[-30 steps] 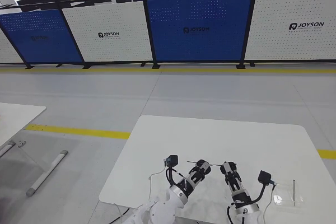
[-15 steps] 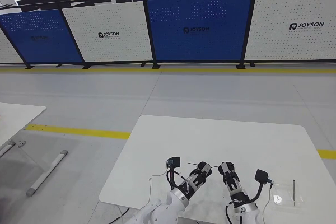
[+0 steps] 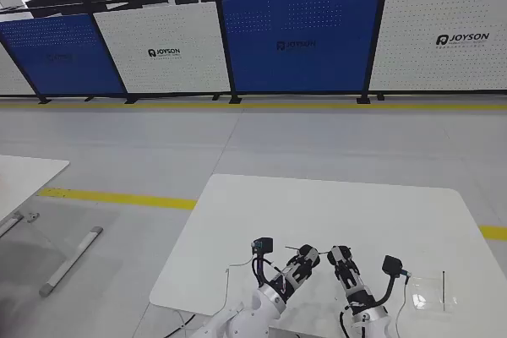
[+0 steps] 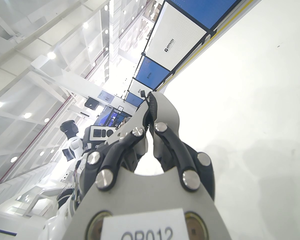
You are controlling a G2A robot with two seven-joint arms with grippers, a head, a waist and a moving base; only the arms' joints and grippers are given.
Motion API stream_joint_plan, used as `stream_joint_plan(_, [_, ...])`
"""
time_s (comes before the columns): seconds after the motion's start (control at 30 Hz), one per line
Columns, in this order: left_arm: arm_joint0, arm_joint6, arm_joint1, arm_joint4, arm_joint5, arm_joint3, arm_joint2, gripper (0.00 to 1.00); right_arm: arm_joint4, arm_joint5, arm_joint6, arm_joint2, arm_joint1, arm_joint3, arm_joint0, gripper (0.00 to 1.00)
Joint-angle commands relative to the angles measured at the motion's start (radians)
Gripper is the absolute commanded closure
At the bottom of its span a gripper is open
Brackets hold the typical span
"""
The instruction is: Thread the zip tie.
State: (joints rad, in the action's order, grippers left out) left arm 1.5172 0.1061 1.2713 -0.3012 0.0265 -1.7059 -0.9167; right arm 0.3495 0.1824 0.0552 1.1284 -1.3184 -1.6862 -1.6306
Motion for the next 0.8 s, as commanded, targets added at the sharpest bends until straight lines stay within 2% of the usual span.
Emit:
stream_joint_plan(0.0, [0.000,-0.001,0.000,-0.002,0.001,0.000,0.000,1.00,0.000,0.001,0.000,0.000,0.000,0.000,0.000,1.00])
stream_joint_plan(0.23, [0.001,-0.005,0.001,-0.004,0.003,0.000,-0.001,1.00,-0.001,-0.001,-0.003,0.002,-0.002,0.000,0.000,1.00])
stream_joint_plan(0.27, [0.002,-0.004,0.002,-0.002,0.005,0.000,-0.001,0.87,0.000,-0.002,-0.001,0.002,-0.002,0.000,0.000,1.00])
stream_joint_plan(0.3, [0.002,-0.005,0.002,-0.001,0.005,0.000,-0.002,0.70,0.000,-0.003,0.001,0.003,-0.002,-0.001,0.000,1.00])
stream_joint_plan(0.33, [0.003,-0.005,0.002,0.000,0.005,-0.001,-0.002,0.64,0.001,-0.005,0.002,0.003,-0.002,-0.001,-0.001,1.00])
stream_joint_plan(0.37, [0.003,-0.009,0.002,0.004,0.005,-0.001,-0.003,0.62,0.003,-0.007,0.004,0.004,-0.003,-0.001,-0.001,1.00])
stream_joint_plan(0.6, [0.006,-0.017,0.002,0.011,0.006,-0.008,-0.011,0.69,0.025,-0.033,0.022,0.000,-0.006,-0.004,-0.001,1.00])
stream_joint_plan(0.7, [0.010,-0.010,0.001,0.017,0.010,-0.014,-0.021,0.74,0.032,-0.040,0.028,0.000,-0.007,-0.005,-0.001,1.00])
stream_joint_plan(0.77, [0.013,-0.009,0.000,0.019,0.013,-0.018,-0.026,0.81,0.033,-0.040,0.029,0.001,-0.007,-0.006,-0.001,1.00])
